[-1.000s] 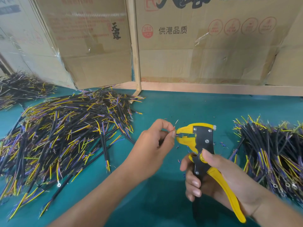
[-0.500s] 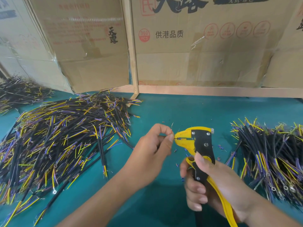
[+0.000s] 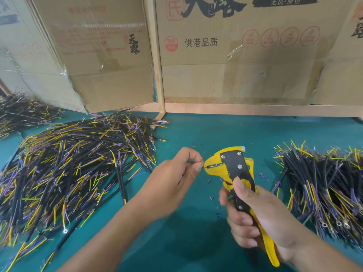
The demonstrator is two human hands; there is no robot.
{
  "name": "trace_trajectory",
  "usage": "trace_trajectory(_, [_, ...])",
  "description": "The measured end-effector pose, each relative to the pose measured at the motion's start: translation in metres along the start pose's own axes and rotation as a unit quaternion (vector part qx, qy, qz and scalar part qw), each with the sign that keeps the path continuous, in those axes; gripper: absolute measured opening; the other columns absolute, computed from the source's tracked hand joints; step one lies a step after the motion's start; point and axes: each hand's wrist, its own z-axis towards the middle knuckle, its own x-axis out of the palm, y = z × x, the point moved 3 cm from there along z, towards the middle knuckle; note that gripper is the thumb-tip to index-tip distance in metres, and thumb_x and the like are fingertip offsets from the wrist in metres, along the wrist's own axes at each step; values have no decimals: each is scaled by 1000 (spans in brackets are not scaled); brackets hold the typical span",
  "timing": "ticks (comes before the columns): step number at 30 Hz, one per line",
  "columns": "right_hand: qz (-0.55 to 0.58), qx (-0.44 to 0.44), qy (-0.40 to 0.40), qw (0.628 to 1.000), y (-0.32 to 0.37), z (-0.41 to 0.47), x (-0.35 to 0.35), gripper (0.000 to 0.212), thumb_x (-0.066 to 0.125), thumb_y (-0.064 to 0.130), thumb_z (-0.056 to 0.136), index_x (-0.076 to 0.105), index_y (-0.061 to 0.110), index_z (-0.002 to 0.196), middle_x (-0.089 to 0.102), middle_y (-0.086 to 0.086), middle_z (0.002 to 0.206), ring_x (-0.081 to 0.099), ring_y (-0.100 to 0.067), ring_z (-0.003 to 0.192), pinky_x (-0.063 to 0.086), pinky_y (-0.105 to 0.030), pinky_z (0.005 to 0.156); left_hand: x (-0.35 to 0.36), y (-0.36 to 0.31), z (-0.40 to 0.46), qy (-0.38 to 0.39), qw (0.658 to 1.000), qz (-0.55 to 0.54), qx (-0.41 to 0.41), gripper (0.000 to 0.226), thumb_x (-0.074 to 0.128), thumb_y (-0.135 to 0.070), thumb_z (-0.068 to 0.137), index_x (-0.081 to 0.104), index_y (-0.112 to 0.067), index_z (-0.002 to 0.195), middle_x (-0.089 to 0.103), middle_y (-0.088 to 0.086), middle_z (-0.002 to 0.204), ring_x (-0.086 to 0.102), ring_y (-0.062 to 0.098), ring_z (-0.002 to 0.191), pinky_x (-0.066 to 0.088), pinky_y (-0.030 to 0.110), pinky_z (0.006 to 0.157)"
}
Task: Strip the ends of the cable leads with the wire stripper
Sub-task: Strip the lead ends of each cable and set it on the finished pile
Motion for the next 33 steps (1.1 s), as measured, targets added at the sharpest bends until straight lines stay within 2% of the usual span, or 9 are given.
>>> trace_trajectory(5, [-17,5,11,1000,0,1,0,66,85,66,60,67,8,86,32,-4,54,27,-14,38,32,-22,42,-9,5,2,20,999,29,21,12,36,-45,102,41,-35,98,42,-11,59,34,14,51,25,22,51])
trace_trajectory(9, [3,-6,10,1000,1,-1,1,64,88,61,60,67,6,86,31,-4,54,28,-13,37,32,-22,41,-18,11,2,2,999,21,39,16,36,-46,101,44,-32,97,39,-10,60,33,12,52,28,28,50])
trace_trajectory(12, [73,-60,-41,995,19,-4,-13,62,94,55,53,66,7,80,29,-2,51,26,-12,35,32,-22,38,-65,40,5,-156,986,-53,-32,13,43,-27,106,48,-25,93,41,-10,68,37,6,57,35,21,54])
trace_trajectory(14, [89,-92,-46,991,26,-3,-17,61,92,53,59,67,4,86,32,-4,54,31,-17,40,37,-31,40,-79,47,4,-211,971,-98,-50,13,45,-22,106,49,-19,93,42,-9,70,37,5,59,34,18,55])
trace_trajectory(19, [115,-21,8,993,1,8,-9,61,95,29,58,64,2,103,53,-24,75,54,-36,64,53,-53,67,-33,31,5,-97,994,-50,-31,21,41,-49,97,46,-29,97,37,-5,65,33,29,60,33,40,55])
trace_trajectory(22, [151,-4,17,988,-2,7,-6,47,84,10,60,68,3,103,61,-34,94,63,-45,81,53,-63,78,-31,28,5,-78,996,-38,-21,9,41,-41,99,45,-33,101,37,-9,62,30,20,56,30,37,55])
trace_trajectory(26, [133,-20,-17,991,4,4,-3,37,66,-1,83,62,-3,120,64,-38,115,66,-50,104,55,-65,81,-23,23,4,-62,998,9,-5,6,40,-34,101,41,-34,107,41,-9,62,32,14,53,31,30,52])
trace_trajectory(30, [104,-11,-8,994,-1,1,11,30,62,8,90,67,4,119,66,-32,99,67,-45,89,55,-63,83,-18,20,3,-62,997,49,10,10,39,-32,103,44,-34,111,51,-3,69,44,16,58,42,35,58])
trace_trajectory(33, [87,-4,-8,996,-6,3,16,33,63,7,90,65,2,122,58,-25,83,60,-38,74,55,-55,72,-13,16,3,-71,995,69,33,11,42,-28,104,49,-30,111,53,-6,73,45,9,59,38,21,56])
